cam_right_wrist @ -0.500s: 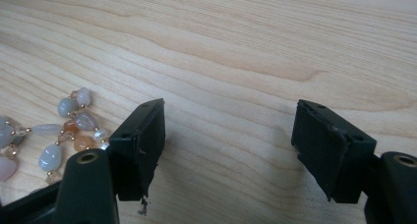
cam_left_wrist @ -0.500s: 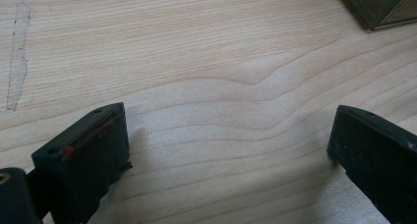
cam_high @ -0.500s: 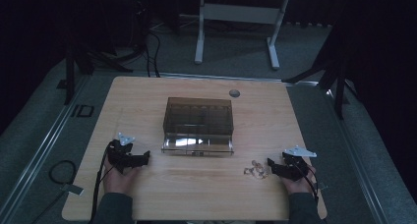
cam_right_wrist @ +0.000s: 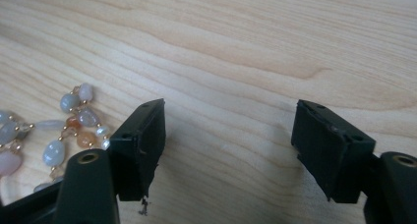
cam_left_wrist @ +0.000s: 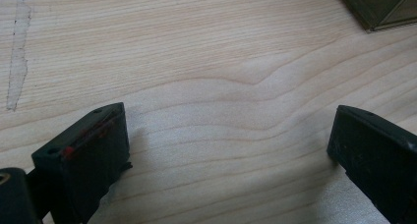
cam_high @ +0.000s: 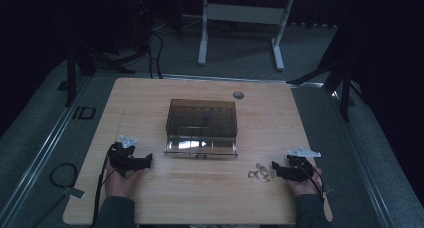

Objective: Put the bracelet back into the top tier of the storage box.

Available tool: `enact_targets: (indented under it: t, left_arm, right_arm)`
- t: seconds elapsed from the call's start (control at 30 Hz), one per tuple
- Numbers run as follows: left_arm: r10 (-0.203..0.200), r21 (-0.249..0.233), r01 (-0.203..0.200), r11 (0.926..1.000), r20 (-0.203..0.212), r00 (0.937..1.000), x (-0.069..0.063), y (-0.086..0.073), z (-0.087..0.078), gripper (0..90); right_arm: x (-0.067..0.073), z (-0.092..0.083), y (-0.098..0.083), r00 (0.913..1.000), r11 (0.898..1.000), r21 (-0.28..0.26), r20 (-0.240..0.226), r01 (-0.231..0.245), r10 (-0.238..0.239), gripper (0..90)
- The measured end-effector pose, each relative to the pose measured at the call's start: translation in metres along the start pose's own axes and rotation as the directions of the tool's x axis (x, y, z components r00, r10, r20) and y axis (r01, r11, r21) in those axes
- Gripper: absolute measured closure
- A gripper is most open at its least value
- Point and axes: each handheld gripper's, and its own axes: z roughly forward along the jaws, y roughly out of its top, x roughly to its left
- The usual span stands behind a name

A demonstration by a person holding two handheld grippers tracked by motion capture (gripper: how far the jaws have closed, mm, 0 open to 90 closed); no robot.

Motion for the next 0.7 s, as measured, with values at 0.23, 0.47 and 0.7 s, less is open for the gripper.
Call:
enact_targets:
  t: [0.23,0.47,0.7]
  left_arm:
    - [0.000,0.000,0.000,1.0000,0.000,1.0000,0.000,0.000,0.000,2.2]
    - [0.000,0.000,0.000,1.0000,0.000,1.0000,0.000,0.000,0.000,2.2]
    - [-0.002,0.000,0.002,1.0000,0.000,1.0000,0.000,0.000,0.000,2.2]
  right_arm:
    - [0.000,-0.004,0.009,0.9989,0.997,0.069,-0.030,0.039,-0.037,37.3]
    - [0.003,-0.010,0.021,0.9961,0.991,0.110,-0.047,0.079,-0.075,40.3]
    - [0.005,-0.015,0.032,0.9923,0.983,0.146,-0.079,0.106,-0.096,39.8]
